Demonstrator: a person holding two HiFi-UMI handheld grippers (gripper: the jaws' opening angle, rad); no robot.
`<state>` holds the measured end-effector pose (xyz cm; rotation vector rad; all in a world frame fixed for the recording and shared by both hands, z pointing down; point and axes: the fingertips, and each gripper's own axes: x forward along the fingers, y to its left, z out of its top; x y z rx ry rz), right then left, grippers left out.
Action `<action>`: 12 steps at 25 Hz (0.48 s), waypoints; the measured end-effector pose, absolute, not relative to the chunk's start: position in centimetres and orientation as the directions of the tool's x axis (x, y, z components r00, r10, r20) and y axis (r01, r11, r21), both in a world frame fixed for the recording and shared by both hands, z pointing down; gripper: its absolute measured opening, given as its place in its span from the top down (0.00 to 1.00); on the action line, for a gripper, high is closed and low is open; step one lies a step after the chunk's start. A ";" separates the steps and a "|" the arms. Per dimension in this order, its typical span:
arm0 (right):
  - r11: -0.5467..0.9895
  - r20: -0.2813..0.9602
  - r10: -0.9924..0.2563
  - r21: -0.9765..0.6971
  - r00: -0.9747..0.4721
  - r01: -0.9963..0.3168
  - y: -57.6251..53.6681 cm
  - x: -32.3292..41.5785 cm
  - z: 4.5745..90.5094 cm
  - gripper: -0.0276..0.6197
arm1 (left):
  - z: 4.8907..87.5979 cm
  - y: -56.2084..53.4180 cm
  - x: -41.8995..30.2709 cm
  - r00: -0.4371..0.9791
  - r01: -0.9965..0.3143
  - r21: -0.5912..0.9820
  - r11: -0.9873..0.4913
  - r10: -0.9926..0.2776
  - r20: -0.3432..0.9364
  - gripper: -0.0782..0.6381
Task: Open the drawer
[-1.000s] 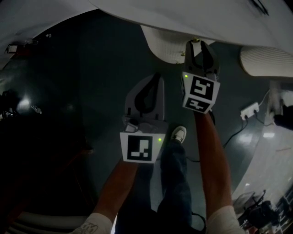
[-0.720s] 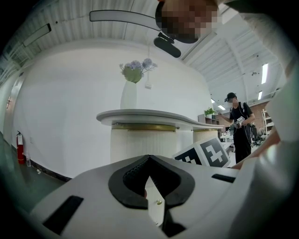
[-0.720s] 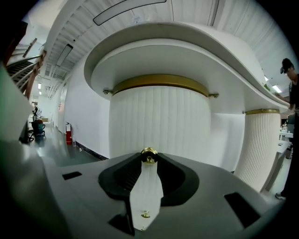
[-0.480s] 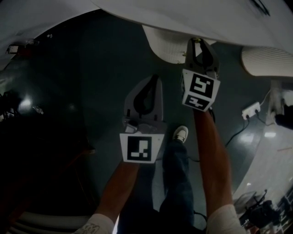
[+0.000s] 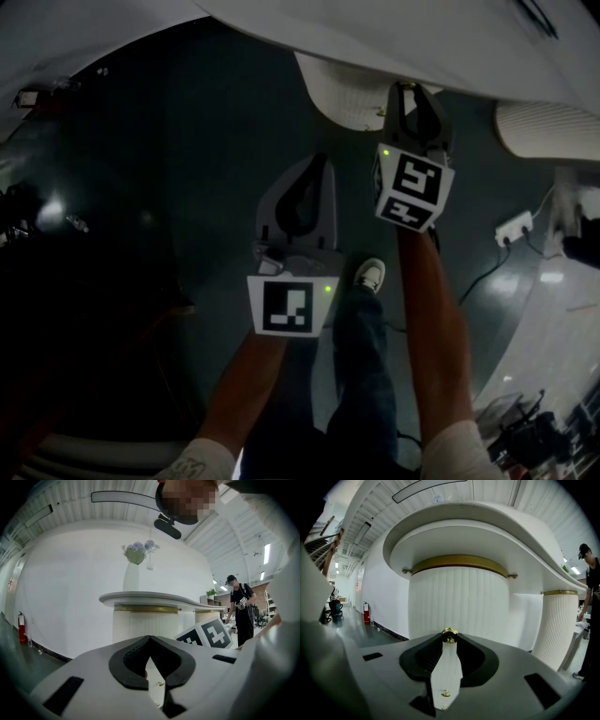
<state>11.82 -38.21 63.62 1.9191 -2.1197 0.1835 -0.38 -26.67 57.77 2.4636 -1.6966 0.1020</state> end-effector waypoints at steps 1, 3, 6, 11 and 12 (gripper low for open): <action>0.112 0.287 -0.954 0.089 -0.082 -0.990 -38.2 11.8 63.6 0.80 | 57.7 -26.7 -0.4 0.359 -0.933 0.083 -0.350 -0.923 0.140 0.90; 0.114 0.288 -0.954 0.091 -0.084 -0.989 -38.2 11.9 63.6 0.80 | 57.8 -26.8 -0.5 0.357 -0.934 0.087 -0.348 -0.924 0.140 0.90; 0.121 0.291 -0.953 0.099 -0.088 -0.988 -38.2 11.9 63.6 0.80 | 57.9 -26.9 -0.7 0.353 -0.935 0.089 -0.343 -0.925 0.141 0.90; 0.114 0.294 -0.952 0.098 -0.081 -0.989 -37.8 12.0 63.6 0.80 | 57.8 -26.9 -0.7 0.351 -0.935 0.103 -0.338 -0.926 0.141 0.90; 0.111 0.287 -0.955 0.103 -0.077 -0.989 -37.3 12.0 63.6 0.80 | 57.8 -26.9 -0.7 0.353 -0.935 0.102 -0.341 -0.925 0.139 0.90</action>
